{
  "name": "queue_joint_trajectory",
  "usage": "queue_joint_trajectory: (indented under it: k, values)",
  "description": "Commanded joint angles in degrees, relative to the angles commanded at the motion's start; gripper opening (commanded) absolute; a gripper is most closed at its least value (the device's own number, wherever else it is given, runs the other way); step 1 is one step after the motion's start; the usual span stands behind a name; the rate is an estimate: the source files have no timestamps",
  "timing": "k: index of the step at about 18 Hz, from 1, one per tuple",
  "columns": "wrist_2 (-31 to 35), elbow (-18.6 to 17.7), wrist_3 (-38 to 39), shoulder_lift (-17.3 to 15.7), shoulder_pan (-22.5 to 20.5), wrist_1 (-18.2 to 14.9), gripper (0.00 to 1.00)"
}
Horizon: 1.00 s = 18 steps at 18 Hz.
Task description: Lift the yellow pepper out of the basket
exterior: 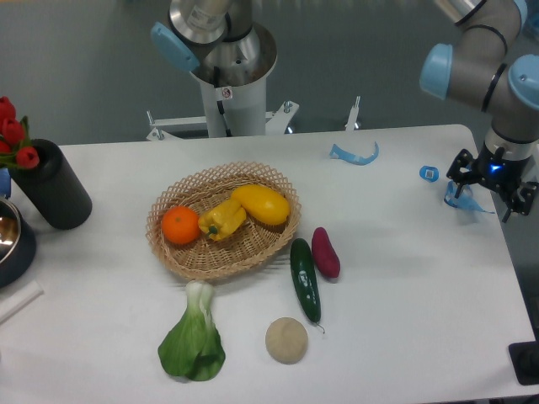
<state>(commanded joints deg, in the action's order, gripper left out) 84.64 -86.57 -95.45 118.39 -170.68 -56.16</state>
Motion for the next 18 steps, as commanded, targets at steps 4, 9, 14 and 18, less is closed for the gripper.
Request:
queue_joint_trajectory:
  k: [4,9,14,18]
  values:
    - [0.00,-0.09,-0.09,-0.26,0.00,0.00,1.00]
    - [0.17,-1.49,0.35,-2.45,1.66,-0.53,1.00]
    - [0.79,-10.89,0.79,-9.30,4.56,0.00,1.00]
    - [0.00,-13.44,1.23,-11.24,5.97,0.00,1.00]
